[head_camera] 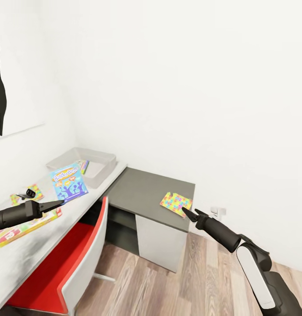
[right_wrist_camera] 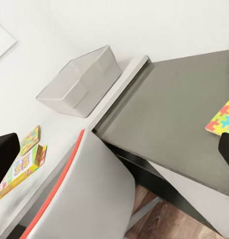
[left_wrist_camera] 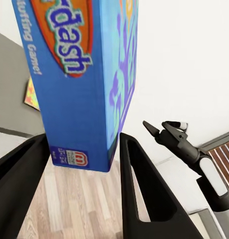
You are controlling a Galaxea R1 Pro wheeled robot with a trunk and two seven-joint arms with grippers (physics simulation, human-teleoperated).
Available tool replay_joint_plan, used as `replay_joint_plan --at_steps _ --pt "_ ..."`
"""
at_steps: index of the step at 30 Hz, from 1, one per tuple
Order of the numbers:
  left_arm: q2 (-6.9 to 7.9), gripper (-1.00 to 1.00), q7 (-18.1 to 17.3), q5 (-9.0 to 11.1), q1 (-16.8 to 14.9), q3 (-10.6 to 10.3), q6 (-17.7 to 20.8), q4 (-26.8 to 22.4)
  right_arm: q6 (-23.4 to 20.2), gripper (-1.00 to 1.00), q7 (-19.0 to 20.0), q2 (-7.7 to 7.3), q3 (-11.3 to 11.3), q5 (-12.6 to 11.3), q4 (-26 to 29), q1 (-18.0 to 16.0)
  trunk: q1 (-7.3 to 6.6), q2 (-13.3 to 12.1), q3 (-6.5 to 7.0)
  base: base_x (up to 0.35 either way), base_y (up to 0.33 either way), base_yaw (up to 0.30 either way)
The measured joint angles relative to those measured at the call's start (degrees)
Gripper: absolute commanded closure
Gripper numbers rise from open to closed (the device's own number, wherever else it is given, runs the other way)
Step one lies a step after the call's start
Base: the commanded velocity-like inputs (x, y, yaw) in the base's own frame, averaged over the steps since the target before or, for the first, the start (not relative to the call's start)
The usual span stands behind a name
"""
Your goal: Put all the toys in the child's room - the three board games (two on the bed and one on the table), the two jigsaw puzzles on the table, and the tennis ball on the table - inside the toy box on the table in the child's room.
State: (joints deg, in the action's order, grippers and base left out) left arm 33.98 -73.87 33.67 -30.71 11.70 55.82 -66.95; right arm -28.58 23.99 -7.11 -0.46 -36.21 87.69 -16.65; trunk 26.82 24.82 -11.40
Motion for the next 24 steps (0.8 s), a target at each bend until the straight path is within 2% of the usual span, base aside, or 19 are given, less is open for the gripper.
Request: replay_joint_plan --at_steps 11,16,24 --pt "0.01 1.0 -0.1 0.0 0.0 0.0 0.0 0.0 0.0 -1.0 0.0 -0.01 -0.7 0.0 0.0 0.1 0.0 0.0 1.05 0.274 -0.056 0.0" --pt "0.01 1.0 -0.2 0.0 0.0 0.0 -1.7 0.0 0.0 -1.0 0.0 -0.01 -0.7 0.0 0.0 0.1 0.0 0.0 1.53 0.292 -0.001 0.0" --pt "0.01 1.0 -0.2 0.0 0.0 -0.1 -2.2 0.0 0.0 -1.0 0.0 0.01 -0.7 0.0 0.0 0.1 -0.01 0.0 2.29 0.303 0.0 0.0"
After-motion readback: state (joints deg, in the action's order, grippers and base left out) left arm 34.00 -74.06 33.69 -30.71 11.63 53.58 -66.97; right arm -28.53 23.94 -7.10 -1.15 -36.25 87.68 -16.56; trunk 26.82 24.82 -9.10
